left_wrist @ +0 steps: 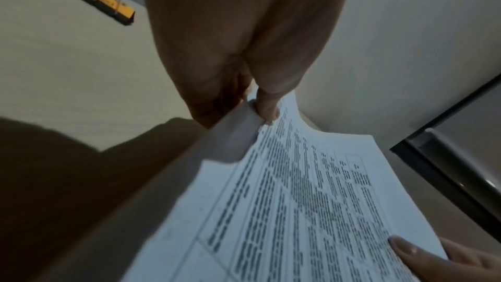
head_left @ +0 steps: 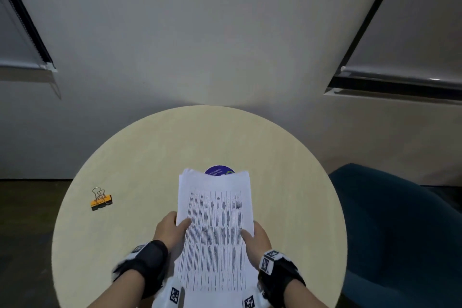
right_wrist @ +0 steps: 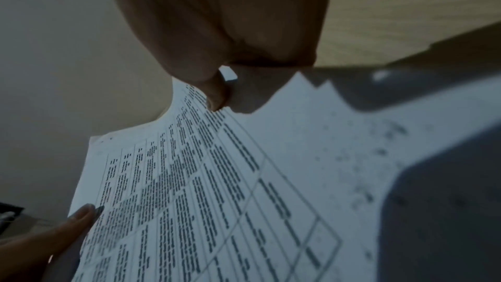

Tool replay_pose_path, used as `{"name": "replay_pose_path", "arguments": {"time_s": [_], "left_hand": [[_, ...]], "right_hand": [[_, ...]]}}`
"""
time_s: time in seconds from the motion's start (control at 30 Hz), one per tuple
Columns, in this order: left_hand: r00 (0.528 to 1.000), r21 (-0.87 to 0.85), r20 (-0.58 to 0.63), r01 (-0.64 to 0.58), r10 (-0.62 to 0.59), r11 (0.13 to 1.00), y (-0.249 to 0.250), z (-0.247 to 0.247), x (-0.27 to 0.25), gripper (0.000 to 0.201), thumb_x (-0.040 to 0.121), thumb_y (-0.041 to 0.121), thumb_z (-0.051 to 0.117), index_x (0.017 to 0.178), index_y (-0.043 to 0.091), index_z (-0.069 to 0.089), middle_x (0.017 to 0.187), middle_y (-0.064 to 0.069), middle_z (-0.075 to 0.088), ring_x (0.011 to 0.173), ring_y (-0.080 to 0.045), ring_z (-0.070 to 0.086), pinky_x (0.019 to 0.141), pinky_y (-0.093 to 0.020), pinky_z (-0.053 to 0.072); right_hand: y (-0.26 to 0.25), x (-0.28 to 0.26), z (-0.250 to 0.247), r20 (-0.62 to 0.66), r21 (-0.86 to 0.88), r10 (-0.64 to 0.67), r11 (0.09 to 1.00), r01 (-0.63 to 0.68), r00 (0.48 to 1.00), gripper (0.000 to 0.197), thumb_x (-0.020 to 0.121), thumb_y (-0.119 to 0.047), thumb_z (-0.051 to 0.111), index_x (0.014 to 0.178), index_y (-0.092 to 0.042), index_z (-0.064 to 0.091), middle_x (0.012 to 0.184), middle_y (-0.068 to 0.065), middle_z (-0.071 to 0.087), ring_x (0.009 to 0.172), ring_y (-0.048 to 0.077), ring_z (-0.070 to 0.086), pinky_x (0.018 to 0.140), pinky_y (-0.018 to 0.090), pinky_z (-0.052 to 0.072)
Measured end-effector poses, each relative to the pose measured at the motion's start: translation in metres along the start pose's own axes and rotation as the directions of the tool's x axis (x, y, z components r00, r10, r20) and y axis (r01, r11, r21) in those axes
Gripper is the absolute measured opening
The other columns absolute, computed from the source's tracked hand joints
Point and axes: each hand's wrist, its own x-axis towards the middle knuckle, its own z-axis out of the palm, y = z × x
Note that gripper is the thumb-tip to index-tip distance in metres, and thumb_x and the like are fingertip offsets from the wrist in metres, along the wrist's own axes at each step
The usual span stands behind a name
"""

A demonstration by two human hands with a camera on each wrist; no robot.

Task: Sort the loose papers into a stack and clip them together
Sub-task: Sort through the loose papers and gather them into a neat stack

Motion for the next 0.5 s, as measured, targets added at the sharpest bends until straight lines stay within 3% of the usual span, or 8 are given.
{"name": "replay_pose_path", "arguments": {"time_s": [0.07, 0.2, 0.27, 0.3, 0.37, 0.5], "left_hand": [[0.999, 0.062, -0.006, 0.040, -0.039, 0.997, -0.010, 0.008, -0.001, 0.023, 0.094, 0.023, 0.055, 0.076, 0.010, 0.051, 0.074, -0.002, 0.054, 0.070, -0.020, 0.050, 0.058, -0.029, 0.034], [0.997, 0.098, 0.027, 0.072, -0.075, 0.993, -0.025, 0.005, -0.003, 0.024, 0.094, 0.017, 0.053, 0.071, 0.017, 0.056, 0.077, -0.002, 0.061, 0.081, -0.022, 0.055, 0.069, -0.026, 0.035], [0.997, 0.117, 0.019, 0.075, -0.078, 0.990, -0.030, 0.001, -0.005, 0.015, 0.092, 0.018, 0.058, 0.078, 0.017, 0.062, 0.085, -0.001, 0.064, 0.086, -0.020, 0.056, 0.074, -0.024, 0.036], [0.997, 0.120, 0.000, 0.080, -0.081, 0.990, -0.032, 0.000, -0.006, 0.008, 0.090, 0.018, 0.062, 0.083, 0.015, 0.065, 0.090, -0.002, 0.066, 0.088, -0.020, 0.057, 0.076, -0.023, 0.038], [0.995, 0.107, -0.043, 0.097, -0.093, 0.990, -0.032, 0.001, -0.010, 0.009, 0.085, 0.016, 0.068, 0.091, 0.010, 0.071, 0.095, -0.006, 0.069, 0.092, -0.023, 0.061, 0.080, -0.024, 0.042], [0.993, 0.126, -0.105, 0.072, -0.059, 0.989, -0.027, 0.005, -0.018, 0.024, 0.084, 0.009, 0.067, 0.106, 0.002, 0.071, 0.104, -0.012, 0.072, 0.101, -0.027, 0.063, 0.089, -0.028, 0.044]], "right_hand": [[0.012, 0.003, 0.001, -0.001, -0.043, 0.027, 0.999, -0.027, 1.000, 0.053, 0.102, -0.025, 0.042, 0.150, -0.009, 0.023, 0.155, 0.005, 0.030, 0.143, 0.023, 0.031, 0.114, 0.032, 0.027], [0.023, 0.007, -0.002, -0.038, -0.096, 0.064, 0.993, -0.068, 0.997, 0.056, 0.099, -0.029, 0.049, 0.147, -0.007, 0.029, 0.151, 0.007, 0.036, 0.138, 0.024, 0.038, 0.109, 0.033, 0.033], [0.026, 0.009, -0.005, -0.117, -0.091, 0.019, 0.995, -0.030, 0.993, 0.042, 0.098, -0.027, 0.051, 0.136, -0.009, 0.044, 0.137, 0.006, 0.051, 0.116, 0.022, 0.053, 0.092, 0.028, 0.042], [0.027, 0.010, -0.006, -0.165, -0.086, -0.003, 0.996, -0.011, 0.986, 0.036, 0.097, -0.025, 0.052, 0.131, -0.011, 0.049, 0.131, 0.006, 0.055, 0.105, 0.019, 0.055, 0.087, 0.025, 0.041], [0.031, 0.011, -0.007, -0.218, -0.127, -0.040, 0.992, 0.012, 0.975, 0.033, 0.097, -0.022, 0.050, 0.129, -0.012, 0.054, 0.126, 0.005, 0.054, 0.097, 0.014, 0.052, 0.087, 0.023, 0.041], [0.033, 0.008, 0.000, -0.148, -0.201, -0.098, 0.977, 0.067, 0.984, 0.034, 0.097, -0.023, 0.048, 0.130, -0.018, 0.054, 0.119, 0.003, 0.050, 0.096, 0.016, 0.055, 0.092, 0.024, 0.044]]}}
